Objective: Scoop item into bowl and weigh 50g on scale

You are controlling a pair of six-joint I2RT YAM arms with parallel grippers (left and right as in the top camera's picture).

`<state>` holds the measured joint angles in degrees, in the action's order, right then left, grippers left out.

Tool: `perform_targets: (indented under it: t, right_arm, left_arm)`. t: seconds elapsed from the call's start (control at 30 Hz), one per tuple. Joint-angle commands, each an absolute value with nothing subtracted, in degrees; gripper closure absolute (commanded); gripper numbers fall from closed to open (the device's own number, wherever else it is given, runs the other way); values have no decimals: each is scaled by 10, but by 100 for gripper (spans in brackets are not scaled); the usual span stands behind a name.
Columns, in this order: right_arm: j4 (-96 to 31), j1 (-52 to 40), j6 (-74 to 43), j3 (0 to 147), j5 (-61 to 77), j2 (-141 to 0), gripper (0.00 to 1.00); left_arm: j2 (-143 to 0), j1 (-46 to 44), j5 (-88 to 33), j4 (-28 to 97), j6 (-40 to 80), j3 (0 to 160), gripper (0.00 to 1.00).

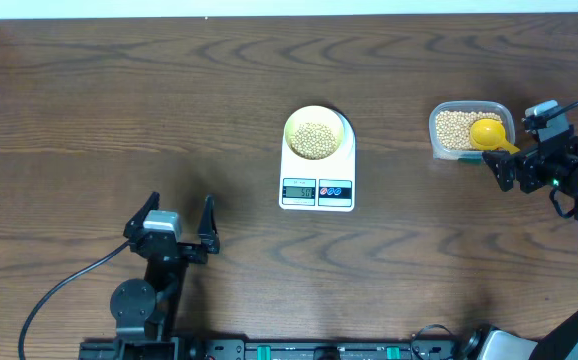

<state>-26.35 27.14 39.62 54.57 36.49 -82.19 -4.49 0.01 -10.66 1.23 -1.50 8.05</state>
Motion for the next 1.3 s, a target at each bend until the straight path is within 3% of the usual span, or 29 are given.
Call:
perform_targets:
  t: [0.0, 0.6, 0.83, 1.27]
  right_arm:
    - [-265, 273, 404, 546, 376, -812, 1]
    - [-265, 273, 404, 546, 376, -812, 1]
    - [-265, 273, 404, 546, 376, -812, 1]
    - [-265, 273, 404, 546, 376, -812, 1]
  left_arm:
    - [-27, 17, -114, -10, -14, 64, 11]
    - [-1, 58, -103, -36, -14, 2, 11]
    - [-1, 65, -86, 35, -14, 2, 11]
    - [-6, 69, -68, 36, -14, 2, 11]
